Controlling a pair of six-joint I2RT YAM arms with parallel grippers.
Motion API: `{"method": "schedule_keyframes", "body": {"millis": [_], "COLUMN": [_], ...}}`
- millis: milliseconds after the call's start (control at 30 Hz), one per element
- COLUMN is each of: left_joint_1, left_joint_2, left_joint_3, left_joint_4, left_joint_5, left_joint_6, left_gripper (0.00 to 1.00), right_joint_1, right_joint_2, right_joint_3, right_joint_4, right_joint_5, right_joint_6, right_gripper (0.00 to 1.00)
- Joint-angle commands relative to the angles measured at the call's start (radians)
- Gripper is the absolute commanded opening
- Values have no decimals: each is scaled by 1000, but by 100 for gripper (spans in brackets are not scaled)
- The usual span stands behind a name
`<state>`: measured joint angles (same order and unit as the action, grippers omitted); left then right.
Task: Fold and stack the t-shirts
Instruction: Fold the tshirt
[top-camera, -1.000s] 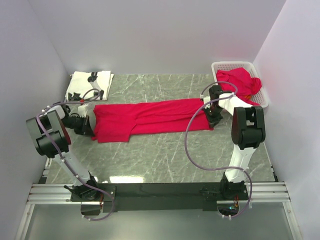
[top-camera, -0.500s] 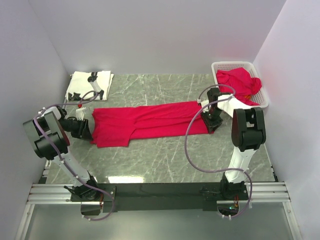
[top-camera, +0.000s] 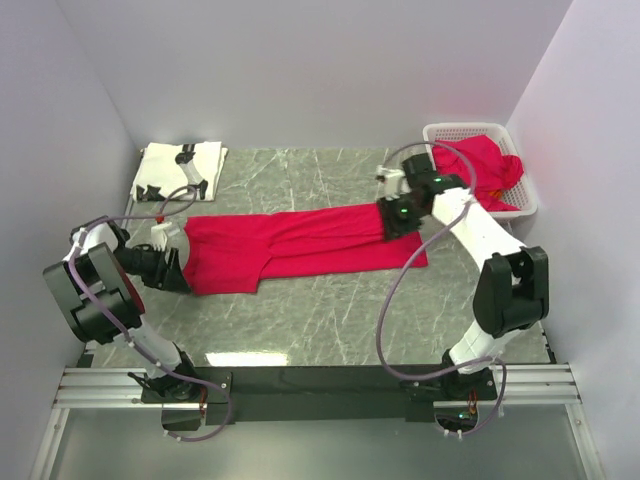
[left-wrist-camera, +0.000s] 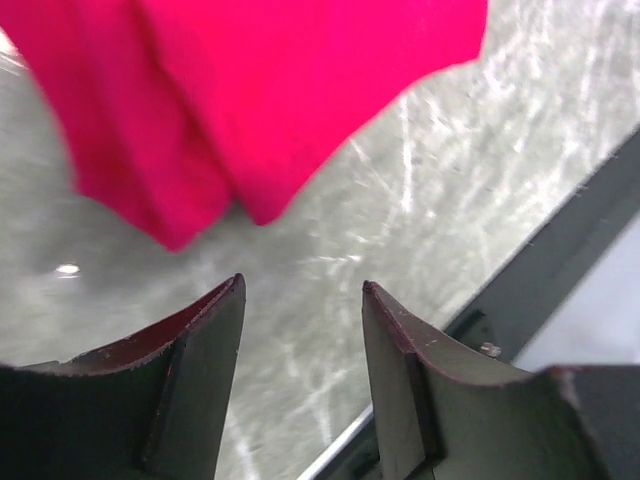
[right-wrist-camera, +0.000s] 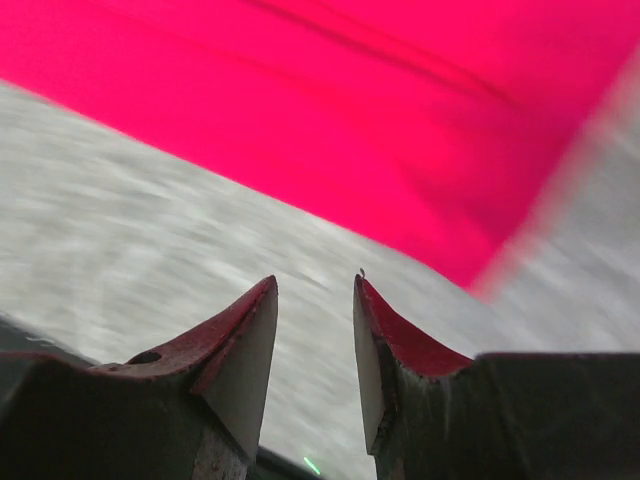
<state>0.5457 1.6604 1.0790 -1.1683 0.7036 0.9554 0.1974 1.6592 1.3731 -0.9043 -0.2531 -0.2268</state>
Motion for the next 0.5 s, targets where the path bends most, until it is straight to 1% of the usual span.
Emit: {"method": "schedule_keyframes", "body": {"millis": [0, 33, 67, 133, 167, 200, 233, 300, 333, 433, 467], "left_joint_1": [-4, -7, -6, -6, -7, -10, -15, -23, -23, -39, -46], "left_joint_2": [30, 44, 67, 84, 90, 104, 113, 130, 133, 151, 153], "left_joint_3": [-31, -30, -28, -31, -39, -44, -47, -57, -59, -68, -71], "left_joint_4": [-1, 4, 10, 28, 42, 54, 82, 114, 133, 157, 163], "left_joint_5": [46, 46, 48, 46, 45, 42, 36, 30, 36, 31, 31], "left_joint_6": [-16, -27, -38, -58, -69, -85, -96, -138, -142, -175, -173], "left_gripper": [56, 56, 56, 56, 56, 56, 56, 55, 55, 54, 54], "right_joint_1": [141, 172, 244, 315, 385, 414, 447, 510, 525, 599, 620], "right_joint_2": [-29, -21, -15, 17, 31, 43, 72, 121, 137, 219, 237], "right_joint_3": [-28, -51, -58, -68, -71, -75, -86, -101, -117, -91, -85], "right_joint_4": [201, 311, 367, 491, 536, 580, 666, 766, 865, 939, 943], "right_joint_5": [-221, -248, -285, -294, -305, -304, -299, -294, -295, -276, -264], "right_joint_6": [185, 273, 312, 403, 434, 466, 530, 613, 706, 805, 810], "right_gripper": [43, 43, 45, 46, 47, 49, 51, 51, 51, 50, 51]}}
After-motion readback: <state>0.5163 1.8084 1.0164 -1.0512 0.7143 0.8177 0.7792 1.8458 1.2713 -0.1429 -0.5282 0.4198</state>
